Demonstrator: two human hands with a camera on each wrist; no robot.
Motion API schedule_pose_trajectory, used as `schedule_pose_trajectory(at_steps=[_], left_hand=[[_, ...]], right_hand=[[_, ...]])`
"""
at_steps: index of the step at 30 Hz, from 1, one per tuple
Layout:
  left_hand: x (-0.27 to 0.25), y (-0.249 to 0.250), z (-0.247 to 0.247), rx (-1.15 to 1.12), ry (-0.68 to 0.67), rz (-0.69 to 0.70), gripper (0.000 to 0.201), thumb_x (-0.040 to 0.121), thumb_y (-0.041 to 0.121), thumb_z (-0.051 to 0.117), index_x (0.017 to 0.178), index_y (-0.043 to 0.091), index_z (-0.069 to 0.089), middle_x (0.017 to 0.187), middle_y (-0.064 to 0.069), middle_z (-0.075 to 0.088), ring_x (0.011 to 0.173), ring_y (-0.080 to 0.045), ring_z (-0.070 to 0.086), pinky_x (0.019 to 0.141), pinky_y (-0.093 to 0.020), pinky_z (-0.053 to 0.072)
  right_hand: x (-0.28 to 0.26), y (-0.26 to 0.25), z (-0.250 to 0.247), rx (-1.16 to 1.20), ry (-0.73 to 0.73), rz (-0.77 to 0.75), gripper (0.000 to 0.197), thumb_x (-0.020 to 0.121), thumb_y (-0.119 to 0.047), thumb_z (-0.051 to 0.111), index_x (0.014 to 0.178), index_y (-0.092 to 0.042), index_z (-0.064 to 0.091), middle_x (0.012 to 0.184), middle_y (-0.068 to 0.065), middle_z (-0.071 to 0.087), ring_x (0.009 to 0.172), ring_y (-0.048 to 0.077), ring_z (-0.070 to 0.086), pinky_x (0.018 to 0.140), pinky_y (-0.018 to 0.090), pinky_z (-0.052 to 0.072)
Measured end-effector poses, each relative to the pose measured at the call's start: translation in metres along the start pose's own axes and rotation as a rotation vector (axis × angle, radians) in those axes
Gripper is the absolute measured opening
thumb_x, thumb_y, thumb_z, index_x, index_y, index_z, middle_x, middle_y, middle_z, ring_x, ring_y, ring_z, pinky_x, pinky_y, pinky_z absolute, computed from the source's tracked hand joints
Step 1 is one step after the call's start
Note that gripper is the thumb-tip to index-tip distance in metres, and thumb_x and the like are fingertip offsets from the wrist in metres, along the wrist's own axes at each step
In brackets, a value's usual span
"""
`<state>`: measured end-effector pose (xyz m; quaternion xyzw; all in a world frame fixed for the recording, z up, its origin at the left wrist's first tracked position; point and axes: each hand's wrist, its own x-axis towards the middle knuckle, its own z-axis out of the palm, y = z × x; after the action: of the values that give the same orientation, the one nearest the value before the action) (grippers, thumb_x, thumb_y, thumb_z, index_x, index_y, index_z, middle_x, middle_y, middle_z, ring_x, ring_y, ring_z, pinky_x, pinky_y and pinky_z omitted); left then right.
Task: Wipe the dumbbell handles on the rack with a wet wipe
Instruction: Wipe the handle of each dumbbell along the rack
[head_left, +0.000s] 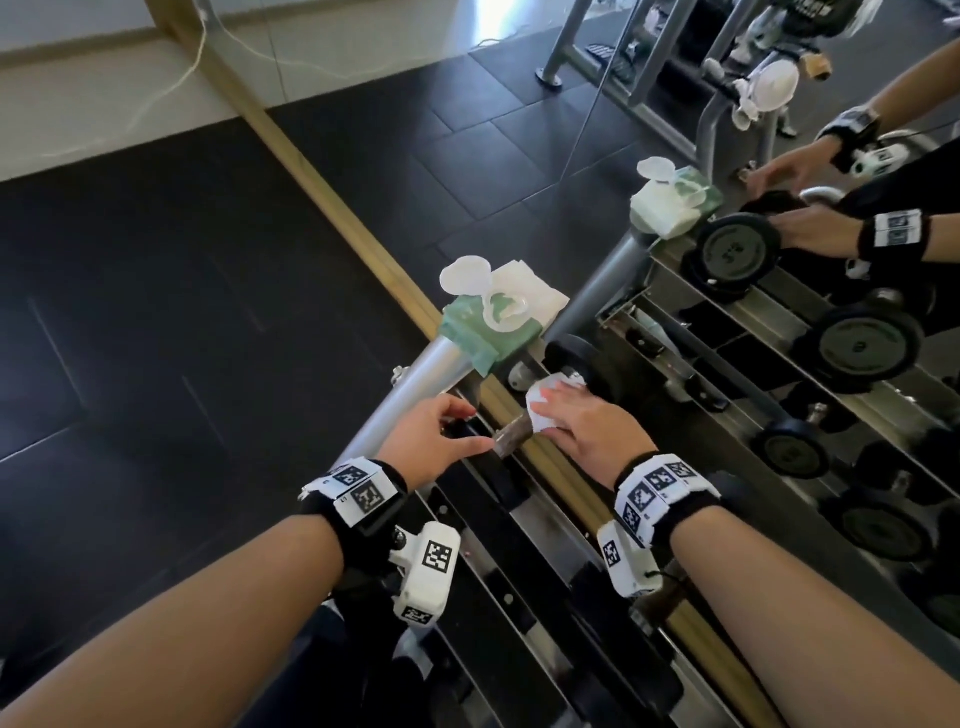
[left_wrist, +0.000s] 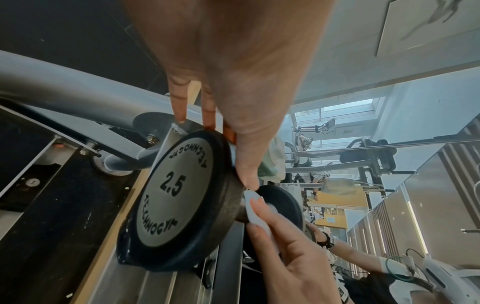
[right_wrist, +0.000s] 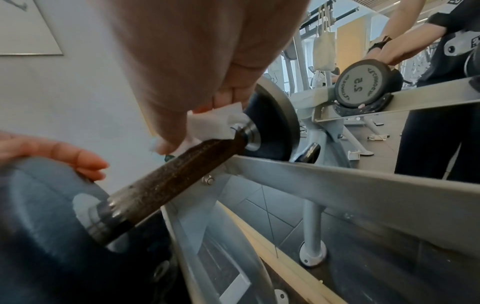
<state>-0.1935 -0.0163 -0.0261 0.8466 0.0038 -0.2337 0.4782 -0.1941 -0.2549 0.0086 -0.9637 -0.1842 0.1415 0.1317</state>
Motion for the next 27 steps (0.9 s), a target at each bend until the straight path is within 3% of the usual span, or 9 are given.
schedule_pose_trajectory(at_steps=[3, 6, 11, 13, 16, 18, 21, 23, 27], left_hand=[[-0.002, -0.003, 0.001, -0.043, 0.002, -0.004, 0.051, 0.075, 0.045, 0.080, 0.119, 0.029, 0.062, 0.111, 0.019, 0.060, 0.103, -0.005, 0.057, 0.091, -0.023, 0.046], [-0.004, -0.003, 0.002, -0.105, -0.009, -0.019, 0.048, 0.075, 0.043, 0.081, 0.117, 0.030, 0.062, 0.108, 0.018, 0.058, 0.096, -0.013, 0.062, 0.091, -0.038, 0.055], [-0.003, -0.003, -0.001, -0.094, -0.028, -0.066, 0.047, 0.073, 0.049, 0.079, 0.114, 0.035, 0.061, 0.110, 0.012, 0.055, 0.077, -0.014, 0.062, 0.076, -0.036, 0.060], [-0.004, -0.004, -0.001, -0.105, -0.038, -0.074, 0.047, 0.073, 0.051, 0.079, 0.114, 0.037, 0.062, 0.114, 0.012, 0.053, 0.085, -0.016, 0.065, 0.076, -0.038, 0.060], [-0.005, -0.009, 0.001, -0.142, -0.025, -0.052, 0.049, 0.073, 0.048, 0.080, 0.117, 0.037, 0.060, 0.117, 0.017, 0.053, 0.112, -0.014, 0.058, 0.094, -0.042, 0.054], [-0.005, -0.012, 0.004, -0.168, -0.007, -0.035, 0.051, 0.074, 0.046, 0.080, 0.119, 0.037, 0.058, 0.112, 0.025, 0.052, 0.115, -0.001, 0.050, 0.097, -0.033, 0.050], [-0.005, -0.014, 0.005, -0.175, 0.014, -0.020, 0.056, 0.074, 0.046, 0.080, 0.122, 0.038, 0.054, 0.109, 0.029, 0.051, 0.106, 0.007, 0.046, 0.086, -0.014, 0.038], [-0.005, -0.015, 0.006, -0.166, 0.013, -0.018, 0.059, 0.074, 0.047, 0.079, 0.126, 0.037, 0.053, 0.111, 0.028, 0.049, 0.102, 0.010, 0.045, 0.084, -0.015, 0.035], [-0.004, -0.019, 0.007, -0.164, 0.025, -0.021, 0.061, 0.073, 0.050, 0.079, 0.127, 0.038, 0.052, 0.104, 0.033, 0.046, 0.091, 0.019, 0.043, 0.076, -0.009, 0.036]], right_hand=[[-0.004, -0.005, 0.007, 0.029, 0.054, -0.005, 0.035, 0.104, -0.027, 0.047, 0.136, -0.016, 0.058, 0.146, 0.005, 0.052, 0.141, 0.021, 0.040, 0.118, 0.033, 0.030], [0.000, -0.018, 0.011, -0.047, -0.067, -0.125, 0.034, 0.104, -0.021, 0.046, 0.137, -0.022, 0.054, 0.141, 0.003, 0.053, 0.134, 0.019, 0.046, 0.109, 0.034, 0.041], [0.014, -0.008, -0.018, -0.260, -0.160, -0.076, 0.042, 0.096, -0.002, 0.047, 0.135, -0.019, 0.043, 0.122, 0.002, 0.060, 0.100, 0.020, 0.067, 0.087, 0.034, 0.056], [0.017, -0.001, -0.028, -0.249, -0.130, 0.018, 0.036, 0.102, -0.011, 0.041, 0.137, -0.019, 0.044, 0.119, 0.005, 0.063, 0.100, 0.025, 0.067, 0.089, 0.038, 0.054], [0.016, -0.011, -0.019, -0.211, -0.153, 0.046, 0.032, 0.105, -0.021, 0.035, 0.135, -0.017, 0.048, 0.127, 0.006, 0.058, 0.105, 0.026, 0.067, 0.090, 0.040, 0.054], [0.010, -0.024, -0.004, -0.135, -0.199, -0.003, 0.033, 0.106, -0.022, 0.038, 0.137, -0.020, 0.049, 0.136, 0.007, 0.054, 0.115, 0.025, 0.063, 0.098, 0.038, 0.051], [0.018, -0.026, 0.000, -0.154, -0.333, -0.091, 0.043, 0.105, -0.015, 0.041, 0.147, -0.023, 0.045, 0.153, 0.000, 0.043, 0.142, 0.017, 0.038, 0.117, 0.030, 0.028], [0.029, -0.018, -0.010, -0.187, -0.365, -0.029, 0.042, 0.099, -0.010, 0.048, 0.138, -0.024, 0.053, 0.140, 0.002, 0.054, 0.132, 0.023, 0.050, 0.113, 0.037, 0.038], [0.032, -0.004, -0.018, -0.192, -0.174, 0.096, 0.025, 0.100, -0.019, 0.046, 0.118, -0.022, 0.063, 0.118, 0.001, 0.064, 0.105, 0.021, 0.063, 0.096, 0.038, 0.051]])
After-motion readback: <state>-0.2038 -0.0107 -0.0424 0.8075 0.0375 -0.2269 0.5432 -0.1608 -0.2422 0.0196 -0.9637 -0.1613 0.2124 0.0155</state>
